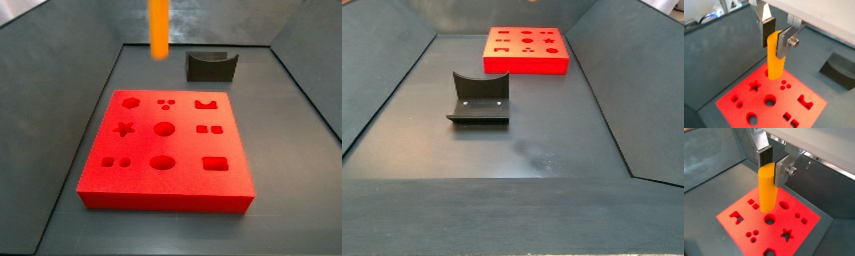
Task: Pick up the oval object. Move up. Move to above the board. Insert the oval object.
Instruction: Insert the oval object.
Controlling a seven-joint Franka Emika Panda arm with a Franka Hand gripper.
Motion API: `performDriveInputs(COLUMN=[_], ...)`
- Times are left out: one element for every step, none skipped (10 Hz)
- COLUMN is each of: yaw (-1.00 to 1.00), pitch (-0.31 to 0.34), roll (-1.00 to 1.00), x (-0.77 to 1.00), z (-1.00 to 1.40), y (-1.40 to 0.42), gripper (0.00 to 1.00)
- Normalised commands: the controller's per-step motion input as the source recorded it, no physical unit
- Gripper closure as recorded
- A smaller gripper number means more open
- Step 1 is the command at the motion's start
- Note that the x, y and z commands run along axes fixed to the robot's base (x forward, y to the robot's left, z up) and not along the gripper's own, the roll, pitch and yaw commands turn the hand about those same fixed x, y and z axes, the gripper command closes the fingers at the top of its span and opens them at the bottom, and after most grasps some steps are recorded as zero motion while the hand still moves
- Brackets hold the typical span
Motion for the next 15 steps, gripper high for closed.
performDriveInputs(yaw=[0.3,0.02,0.13,0.2,0.25,0.18,0.04,0.18,0.19,0.0,0.1,0.27,0.18,0.0,0.0], pitch=[-0.149,-0.047,-0.094,-0.15,-0.126,-0.096,-0.024,0.0,0.0,0.0,0.019,0.093,0.13,0.0,0.067], roll=[0.0,-0.02,0.0,-0.01,0.0,0.0,0.0,0.13,0.19,0.03,0.13,0.3,0.27,0.0,0.07], x=[0.0,0.0,-0.05,-0.05,0.03,0.01,0.07,0.04,0.0,0.0,0.05,0.13,0.2,0.06,0.29], z=[-0.52,-0.04,-0.41,-0.63,-0.46,-0.33,-0.13,-0.41,-0.4,0.0,-0.18,-0.19,-0.12,-0.03,-0.25], y=[-0.37,-0.04,0.0,0.0,-0.21,-0.31,-0.26,-0.07,-0.03,-0.09,0.0,0.0,0.0,0.0,0.06], gripper=[1.0,1.0,1.0,1.0,1.0,1.0,1.0,1.0,1.0,1.0,1.0,1.0,1.0,1.0,1.0])
